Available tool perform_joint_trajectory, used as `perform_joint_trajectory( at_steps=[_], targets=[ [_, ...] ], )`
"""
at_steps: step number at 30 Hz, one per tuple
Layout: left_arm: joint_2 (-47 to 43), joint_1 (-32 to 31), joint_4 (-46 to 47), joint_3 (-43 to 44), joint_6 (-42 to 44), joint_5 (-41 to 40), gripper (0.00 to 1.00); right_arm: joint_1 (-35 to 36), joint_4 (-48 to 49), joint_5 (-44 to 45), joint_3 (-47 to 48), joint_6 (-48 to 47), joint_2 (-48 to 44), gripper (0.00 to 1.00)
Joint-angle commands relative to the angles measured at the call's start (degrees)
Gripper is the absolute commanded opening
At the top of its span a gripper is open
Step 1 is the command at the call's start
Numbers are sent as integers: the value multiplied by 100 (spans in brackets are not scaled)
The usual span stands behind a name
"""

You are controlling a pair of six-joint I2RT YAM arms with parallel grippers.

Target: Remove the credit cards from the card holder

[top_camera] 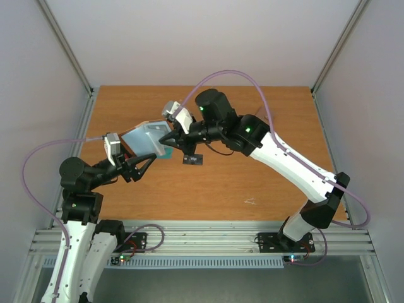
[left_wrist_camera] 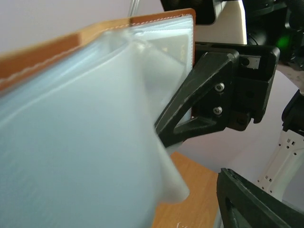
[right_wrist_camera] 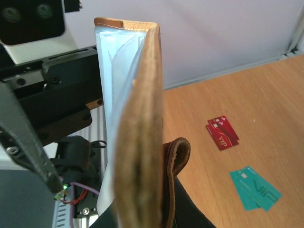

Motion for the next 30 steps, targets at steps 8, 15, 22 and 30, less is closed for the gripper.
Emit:
perform_joint_trajectory(
  at_steps=[8,15,22,30],
  targets=[
    [66,-27,150,-77,-24,120,58,440,109,660,387,111,256,1],
    [6,-29,196,-130,-116,311,2,431,286,46,346,154,83,2],
    [-1,-27,329,-107,-382,-12,0,225,213,-415,181,297,-130,30],
    [17,-9,1121,-146,-1120,-36,0,-399,-125,-1060,-217,293,-581,52]
  ],
)
